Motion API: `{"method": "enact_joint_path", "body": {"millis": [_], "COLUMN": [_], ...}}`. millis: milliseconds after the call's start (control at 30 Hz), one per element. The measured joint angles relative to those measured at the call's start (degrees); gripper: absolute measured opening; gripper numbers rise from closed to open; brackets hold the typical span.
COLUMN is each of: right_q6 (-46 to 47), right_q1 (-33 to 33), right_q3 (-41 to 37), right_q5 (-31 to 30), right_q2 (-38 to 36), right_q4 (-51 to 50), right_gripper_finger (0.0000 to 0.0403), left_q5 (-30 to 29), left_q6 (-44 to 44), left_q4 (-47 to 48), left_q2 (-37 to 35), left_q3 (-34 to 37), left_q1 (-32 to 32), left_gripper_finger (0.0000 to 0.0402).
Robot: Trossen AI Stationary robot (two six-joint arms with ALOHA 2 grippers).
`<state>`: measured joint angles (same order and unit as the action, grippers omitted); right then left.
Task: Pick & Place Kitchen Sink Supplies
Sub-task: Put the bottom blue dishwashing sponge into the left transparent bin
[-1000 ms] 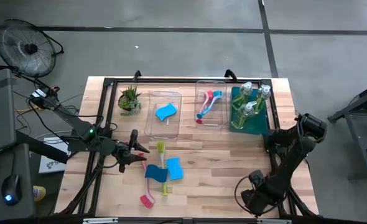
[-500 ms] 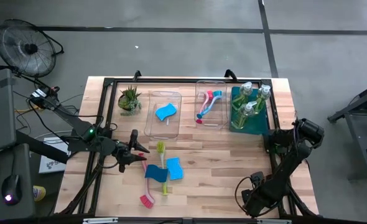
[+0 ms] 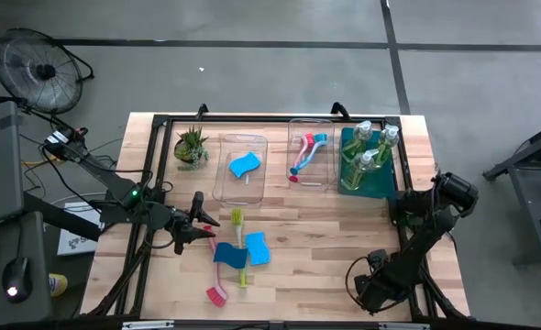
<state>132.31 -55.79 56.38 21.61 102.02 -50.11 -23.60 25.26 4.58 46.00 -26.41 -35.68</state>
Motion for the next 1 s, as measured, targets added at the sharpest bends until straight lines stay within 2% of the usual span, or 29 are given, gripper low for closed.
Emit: {"method": "enact_joint_path", "body": {"millis": [400, 600, 733, 1000], "right_q6": [-1.3, -2.7, -2.8, -2.0], "right_q1": [-0.1, -0.3, -0.2, -0.9], "right_q3": [-5.7, -5.9, -5.9, -6.1], "right_q5": [0.5, -3.2, -3.0, -2.8], "right_q2": [-0.6, -0.9, -0.9, -0.8], "right_q4": [13.1, 15.3, 15.6, 16.4], "right_gripper_finger": [0.0295, 0.0289, 0.0262, 0.0173], "left_q5": [0.2, 0.5, 0.5, 0.6], "left_q6": [0.0, 0.0, 0.0, 0.0], "left_q4": [0.1, 0.0, 0.0, 0.2], "left_q2": [0.0, 0.0, 0.0, 0.0], "left_q3": [0.0, 0.0, 0.0, 0.0], "left_q1": [0.0, 0.0, 0.0, 0.0], "left_gripper_finger": [0.0156, 0.0156, 0.0156, 0.0156]}}
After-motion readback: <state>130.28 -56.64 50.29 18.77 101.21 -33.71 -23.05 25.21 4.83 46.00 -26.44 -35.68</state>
